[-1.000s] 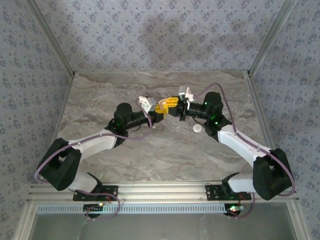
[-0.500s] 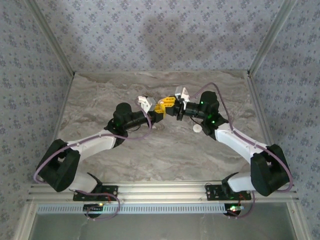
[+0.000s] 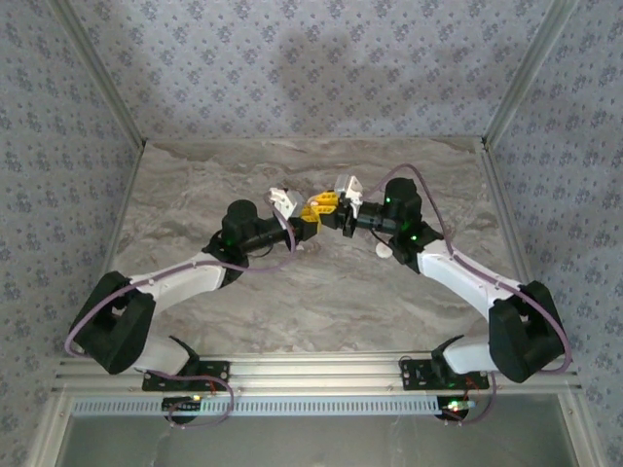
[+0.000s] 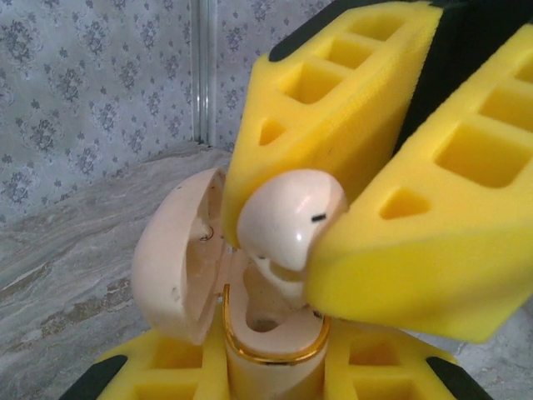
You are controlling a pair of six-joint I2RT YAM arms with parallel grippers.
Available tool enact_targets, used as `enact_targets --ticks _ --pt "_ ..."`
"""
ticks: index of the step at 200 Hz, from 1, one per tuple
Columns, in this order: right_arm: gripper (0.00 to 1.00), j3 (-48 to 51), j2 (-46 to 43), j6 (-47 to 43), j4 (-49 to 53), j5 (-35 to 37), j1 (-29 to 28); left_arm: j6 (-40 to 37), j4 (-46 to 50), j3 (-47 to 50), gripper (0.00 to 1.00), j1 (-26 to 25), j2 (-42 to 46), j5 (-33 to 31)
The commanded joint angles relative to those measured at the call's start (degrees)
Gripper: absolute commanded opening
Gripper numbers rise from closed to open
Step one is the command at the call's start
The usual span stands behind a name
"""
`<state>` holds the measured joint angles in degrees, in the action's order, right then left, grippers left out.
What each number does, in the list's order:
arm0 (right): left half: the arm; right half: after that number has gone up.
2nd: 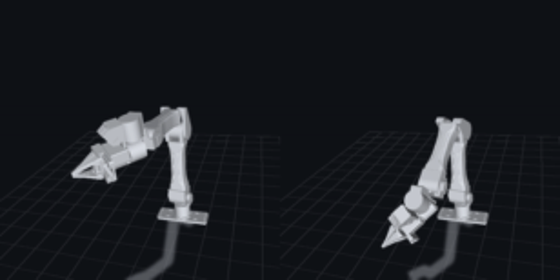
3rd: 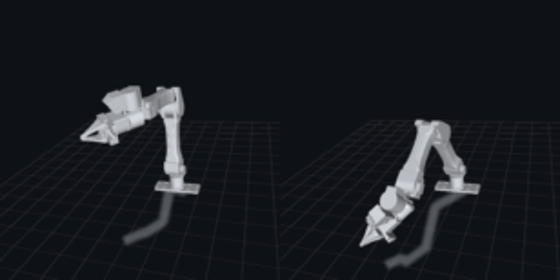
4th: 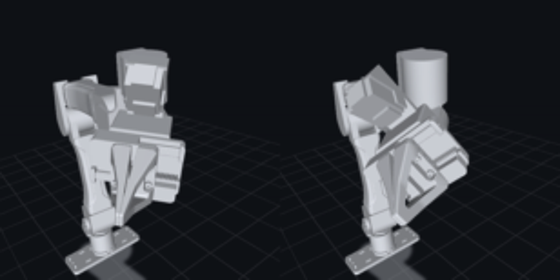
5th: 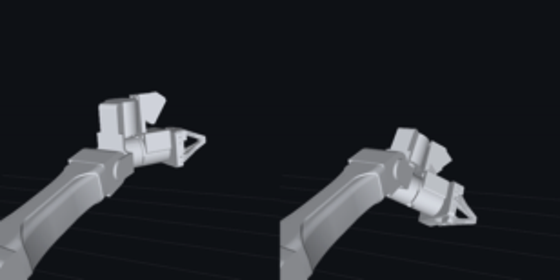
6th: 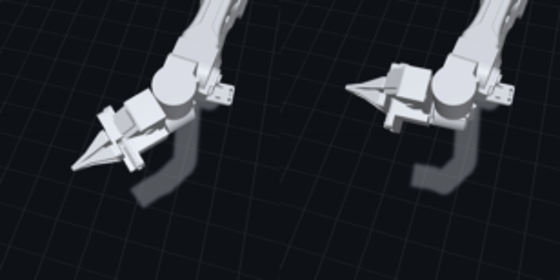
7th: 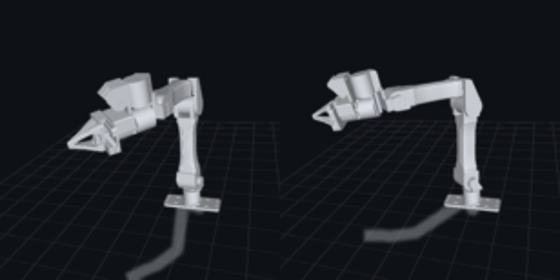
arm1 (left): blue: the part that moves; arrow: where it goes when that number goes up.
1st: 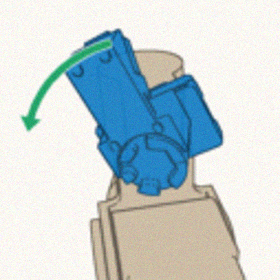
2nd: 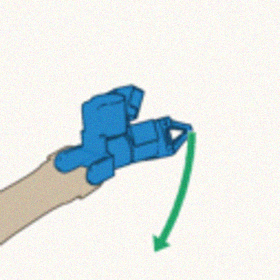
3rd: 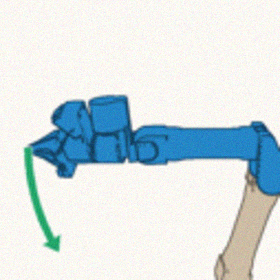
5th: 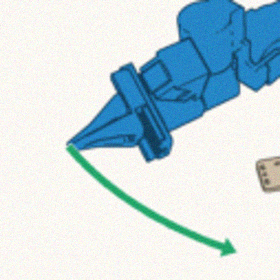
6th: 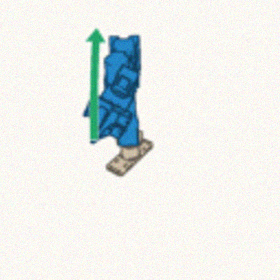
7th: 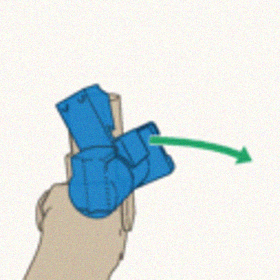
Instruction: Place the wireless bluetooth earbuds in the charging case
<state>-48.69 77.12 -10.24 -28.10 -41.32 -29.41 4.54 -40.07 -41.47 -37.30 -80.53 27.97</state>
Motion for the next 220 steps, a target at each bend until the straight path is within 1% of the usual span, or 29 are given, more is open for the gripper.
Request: enact_targets --ticks 1,37,77,134,177,220 --pt "0.22 0.49 -0.6 -2.97 6.45 2.05 -0.31 -0.83 -5.58 -1.17 0.18 -0.65 3.71 1.22" --pt "0.23 0.62 -1.11 -3.61 8.1 2.52 -0.39 -1.21 -5.1 -1.12 0.18 -0.63 4.19 0.85" --pt "0.26 0.21 -1.54 -3.82 8.85 3.0 -0.3 -1.41 -4.75 -0.98 0.18 -0.65 4.42 0.86" --pt "0.28 -0.52 -2.81 -4.35 10.42 3.35 -0.03 -1.64 -4.05 -0.89 0.18 -0.65 4.64 0.61" --pt "0.37 -1.56 -4.13 -3.69 10.44 2.33 0.14 -2.54 -2.59 -0.82 0.18 -0.63 4.7 0.12" --pt "0.42 -2.63 -6.45 -1.5 8.94 -0.57 1.17 -4.28 -0.58 -0.23 0.18 -0.58 5.12 -0.8"
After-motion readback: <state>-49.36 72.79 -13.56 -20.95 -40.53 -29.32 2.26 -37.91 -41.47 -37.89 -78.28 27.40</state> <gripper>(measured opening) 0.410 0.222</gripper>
